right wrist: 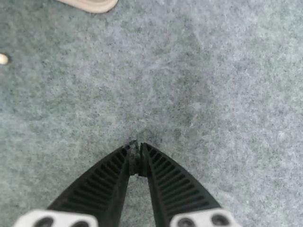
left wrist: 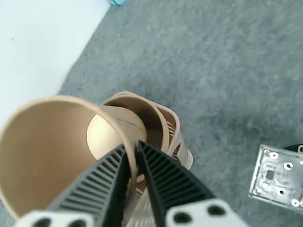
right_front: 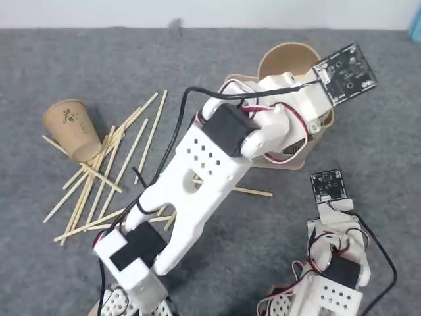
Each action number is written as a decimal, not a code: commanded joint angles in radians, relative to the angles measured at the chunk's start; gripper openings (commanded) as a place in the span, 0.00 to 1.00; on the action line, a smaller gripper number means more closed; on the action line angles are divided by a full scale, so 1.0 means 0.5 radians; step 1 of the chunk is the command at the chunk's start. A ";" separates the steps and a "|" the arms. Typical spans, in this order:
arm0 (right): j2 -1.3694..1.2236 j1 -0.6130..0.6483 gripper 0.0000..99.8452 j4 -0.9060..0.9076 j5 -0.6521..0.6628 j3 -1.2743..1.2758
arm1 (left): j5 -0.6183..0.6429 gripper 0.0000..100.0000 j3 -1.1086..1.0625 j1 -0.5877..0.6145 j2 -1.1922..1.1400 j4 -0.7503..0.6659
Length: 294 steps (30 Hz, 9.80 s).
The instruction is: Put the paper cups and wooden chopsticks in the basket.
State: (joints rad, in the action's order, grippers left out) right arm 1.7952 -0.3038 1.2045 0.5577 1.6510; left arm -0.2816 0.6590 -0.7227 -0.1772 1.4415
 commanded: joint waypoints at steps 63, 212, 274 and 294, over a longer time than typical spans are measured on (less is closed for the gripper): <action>0.038 0.026 0.01 -0.008 0.034 -0.009 | 0.988 0.01 -0.802 0.101 0.979 -0.316; 0.038 0.023 0.01 -0.005 0.034 -0.009 | 0.540 0.01 -0.858 2.406 -0.052 0.632; 0.038 0.026 0.01 -0.005 0.037 -0.009 | -1.003 0.23 -1.708 2.464 0.491 0.632; 0.038 0.026 0.01 -0.005 0.037 -0.009 | -1.034 0.23 -1.932 2.256 0.485 0.632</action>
State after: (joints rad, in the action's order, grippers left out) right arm 1.7952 -0.3038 1.2045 0.5577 1.6510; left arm -0.7864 -0.3030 0.4281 0.0269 1.7223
